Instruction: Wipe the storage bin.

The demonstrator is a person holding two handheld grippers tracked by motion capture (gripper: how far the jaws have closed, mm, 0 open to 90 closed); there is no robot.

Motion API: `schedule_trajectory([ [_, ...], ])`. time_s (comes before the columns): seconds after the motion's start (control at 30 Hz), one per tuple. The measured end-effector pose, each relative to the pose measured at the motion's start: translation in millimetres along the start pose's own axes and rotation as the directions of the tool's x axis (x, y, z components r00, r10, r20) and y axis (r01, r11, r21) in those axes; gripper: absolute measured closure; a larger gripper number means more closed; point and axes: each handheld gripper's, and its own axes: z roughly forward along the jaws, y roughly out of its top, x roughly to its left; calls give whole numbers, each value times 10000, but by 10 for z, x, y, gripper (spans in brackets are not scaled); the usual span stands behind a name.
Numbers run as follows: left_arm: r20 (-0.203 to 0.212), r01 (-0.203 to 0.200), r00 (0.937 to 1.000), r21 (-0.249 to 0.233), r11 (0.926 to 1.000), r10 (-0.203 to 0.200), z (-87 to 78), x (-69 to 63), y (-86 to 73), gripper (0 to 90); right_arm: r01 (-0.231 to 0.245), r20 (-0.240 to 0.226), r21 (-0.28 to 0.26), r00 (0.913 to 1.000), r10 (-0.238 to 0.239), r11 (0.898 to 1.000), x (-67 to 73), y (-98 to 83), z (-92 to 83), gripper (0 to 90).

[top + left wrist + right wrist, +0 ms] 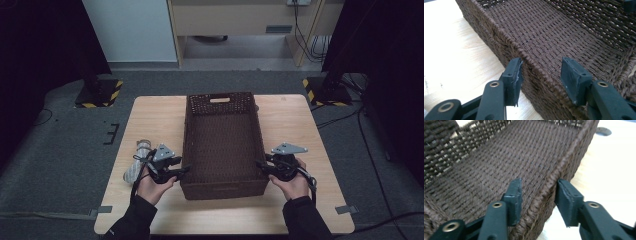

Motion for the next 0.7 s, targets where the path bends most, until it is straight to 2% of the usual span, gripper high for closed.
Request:
schedule_trajectory([
  [0.1,43,149,9999,-24,9999,-149,18,-7,-7,512,22,51,49,10000,-22,10000,15,14,34,636],
  [0.2,121,196,9997,34,9998,-196,18,-36,-11,515,235,151,96,9996,-237,9997,3,33,53,653],
  [0.27,101,237,9997,69,9997,-238,13,-69,-16,511,187,170,57,9997,-188,9998,-20,39,66,661],
  [0.37,45,296,9996,78,9995,-296,7,-103,-23,511,256,260,81,9993,-258,9996,-46,42,65,625],
  [0.43,45,364,9993,25,9993,-364,5,-121,-32,510,257,399,-36,9989,-255,9997,-54,54,30,560],
  [0.53,26,354,9994,40,9994,-354,0,-142,-38,508,174,349,-310,9993,-163,9994,-53,75,-85,534],
  [0.6,65,433,9990,13,9991,-433,3,-165,-43,505,39,404,-350,9992,-24,9994,-38,59,-152,542],
  [0.7,117,431,9990,59,9991,-431,3,-185,-38,498,-92,499,65,9987,88,9999,-25,-5,-179,601],
])
